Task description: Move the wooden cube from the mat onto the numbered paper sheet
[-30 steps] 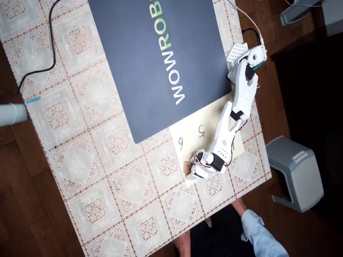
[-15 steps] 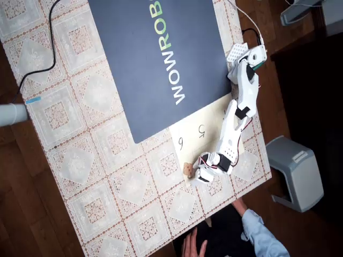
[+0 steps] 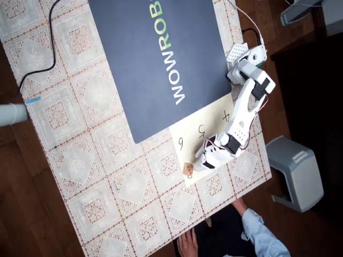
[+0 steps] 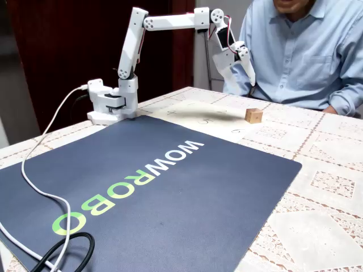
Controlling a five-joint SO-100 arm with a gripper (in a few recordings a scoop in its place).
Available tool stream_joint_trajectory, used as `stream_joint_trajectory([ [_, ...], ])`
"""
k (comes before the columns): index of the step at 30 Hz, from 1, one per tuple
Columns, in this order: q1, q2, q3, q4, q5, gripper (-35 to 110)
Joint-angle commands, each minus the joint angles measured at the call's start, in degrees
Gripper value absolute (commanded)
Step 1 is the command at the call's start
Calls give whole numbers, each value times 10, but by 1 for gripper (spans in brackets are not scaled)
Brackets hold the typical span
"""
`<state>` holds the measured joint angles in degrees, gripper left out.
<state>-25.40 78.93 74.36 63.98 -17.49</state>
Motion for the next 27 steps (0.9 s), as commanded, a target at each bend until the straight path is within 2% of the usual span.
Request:
stream_joint_trajectory([
  [1, 56, 143, 141, -36, -23, 16],
  [9, 244, 509, 507, -100, 13, 18],
  [12, 285, 663, 595, -54, 25, 19],
  [15, 313, 811, 665, 33, 47, 21],
  [18, 367, 918, 726, 88, 55, 29],
  [24, 405, 1044, 817, 152, 22, 37],
  [27, 410, 1076, 860, 156, 39, 28],
])
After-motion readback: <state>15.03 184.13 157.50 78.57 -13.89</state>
